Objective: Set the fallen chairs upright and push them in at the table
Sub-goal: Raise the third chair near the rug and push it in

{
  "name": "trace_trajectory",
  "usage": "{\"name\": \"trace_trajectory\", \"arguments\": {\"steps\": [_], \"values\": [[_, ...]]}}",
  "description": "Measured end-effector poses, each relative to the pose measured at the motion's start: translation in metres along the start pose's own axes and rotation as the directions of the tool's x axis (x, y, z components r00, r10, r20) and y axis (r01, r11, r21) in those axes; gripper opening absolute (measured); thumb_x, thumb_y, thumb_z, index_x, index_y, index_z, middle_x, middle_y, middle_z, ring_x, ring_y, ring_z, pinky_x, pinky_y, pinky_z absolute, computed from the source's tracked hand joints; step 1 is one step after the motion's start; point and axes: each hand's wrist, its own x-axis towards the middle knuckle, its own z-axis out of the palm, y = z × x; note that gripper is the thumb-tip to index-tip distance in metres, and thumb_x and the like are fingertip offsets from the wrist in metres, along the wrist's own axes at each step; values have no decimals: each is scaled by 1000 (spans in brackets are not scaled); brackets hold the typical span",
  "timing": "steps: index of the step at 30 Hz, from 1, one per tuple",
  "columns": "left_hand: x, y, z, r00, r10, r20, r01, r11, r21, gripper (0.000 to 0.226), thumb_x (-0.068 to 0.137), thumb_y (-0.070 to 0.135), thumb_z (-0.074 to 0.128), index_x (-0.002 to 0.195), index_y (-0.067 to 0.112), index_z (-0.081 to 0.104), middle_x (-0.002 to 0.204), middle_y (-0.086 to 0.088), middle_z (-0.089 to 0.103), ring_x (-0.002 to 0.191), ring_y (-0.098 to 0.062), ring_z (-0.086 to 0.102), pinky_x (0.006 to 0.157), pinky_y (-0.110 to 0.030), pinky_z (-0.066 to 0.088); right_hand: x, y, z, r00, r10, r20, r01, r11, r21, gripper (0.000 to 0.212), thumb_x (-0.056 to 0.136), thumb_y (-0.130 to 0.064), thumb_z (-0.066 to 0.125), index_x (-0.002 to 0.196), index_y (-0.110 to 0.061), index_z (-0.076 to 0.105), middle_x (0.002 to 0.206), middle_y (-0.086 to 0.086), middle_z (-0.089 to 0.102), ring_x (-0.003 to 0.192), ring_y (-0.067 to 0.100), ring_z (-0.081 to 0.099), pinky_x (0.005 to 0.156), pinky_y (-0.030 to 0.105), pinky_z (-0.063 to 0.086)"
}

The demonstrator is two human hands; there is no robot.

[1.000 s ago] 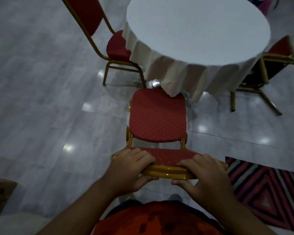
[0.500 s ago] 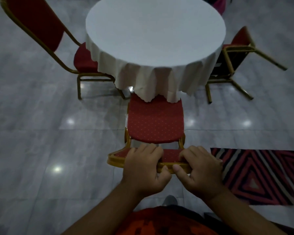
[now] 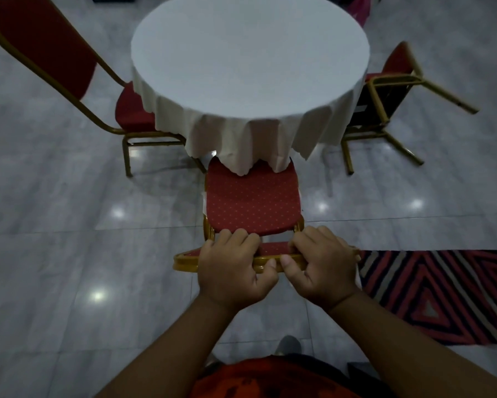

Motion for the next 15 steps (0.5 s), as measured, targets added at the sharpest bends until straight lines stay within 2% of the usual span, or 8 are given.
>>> {"name": "trace_trajectory", "arguments": {"steps": [8,15], "values": [[26,-20,9,999,-11,-32,12,999,37,36,78,55,50,71,19,53,72,3,51,67,-21,47,58,-38,37,27,3,18,999,26,-31,-26,1000,-16,36,86,-55,47,72,-22,52,70,-7,45,67,15,40,58,32,33],[43,-33,13,998,1,-69,1,999,34,38,80,54,47,69,18,51,67,1,49,63,-22,45,54,-35,36,43,6,29,999,37,-14,-38,998,-42,39,88,-58,42,75,-23,52,73,-6,47,69,17,42,59,37,38]]}}
